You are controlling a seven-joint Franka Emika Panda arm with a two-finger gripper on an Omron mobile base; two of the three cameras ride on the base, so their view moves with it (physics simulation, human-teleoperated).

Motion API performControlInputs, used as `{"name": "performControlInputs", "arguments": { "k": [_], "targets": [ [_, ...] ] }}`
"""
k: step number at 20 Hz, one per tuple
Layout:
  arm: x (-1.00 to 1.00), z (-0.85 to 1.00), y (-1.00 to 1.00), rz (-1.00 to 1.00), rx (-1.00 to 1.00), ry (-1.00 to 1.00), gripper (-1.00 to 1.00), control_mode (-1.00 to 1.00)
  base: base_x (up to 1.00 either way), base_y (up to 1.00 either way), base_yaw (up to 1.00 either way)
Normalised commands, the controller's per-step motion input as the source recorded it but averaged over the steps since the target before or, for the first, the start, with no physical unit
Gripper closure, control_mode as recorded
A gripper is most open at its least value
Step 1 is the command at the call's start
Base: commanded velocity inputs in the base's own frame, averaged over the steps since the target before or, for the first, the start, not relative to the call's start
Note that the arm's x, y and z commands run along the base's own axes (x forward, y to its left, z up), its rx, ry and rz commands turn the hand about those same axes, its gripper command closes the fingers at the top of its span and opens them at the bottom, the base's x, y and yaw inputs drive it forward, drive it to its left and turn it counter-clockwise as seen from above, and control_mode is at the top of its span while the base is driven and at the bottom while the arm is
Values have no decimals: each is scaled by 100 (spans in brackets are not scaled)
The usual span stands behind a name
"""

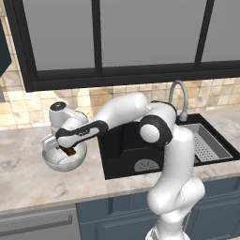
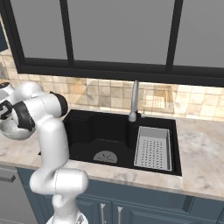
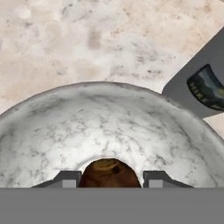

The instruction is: Pick the sweet potato from the sink and place it in the bowl. Then pick the bowl and place it in the microwave. Then close the microwave door and press the start button.

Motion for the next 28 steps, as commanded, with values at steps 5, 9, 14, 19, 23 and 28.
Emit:
{"name": "performControlInputs", "arguments": {
  "k": [5, 9, 14, 19, 23, 28],
  "targets": [
    [2, -29, 0, 3, -2, 0, 100, -100, 0, 0, 0],
    [2, -26, 0, 2, -1, 0, 100, -100, 0, 0, 0],
    [14, -23, 0, 0, -1, 0, 100, -100, 0, 0, 0],
    [20, -7, 0, 0, 0, 0, 100, -100, 0, 0, 0],
    [2, 0, 0, 0, 0, 0, -100, -100, 0, 0, 0],
    [-16, 12, 0, 0, 0, 0, -100, -100, 0, 0, 0]
  ]
}}
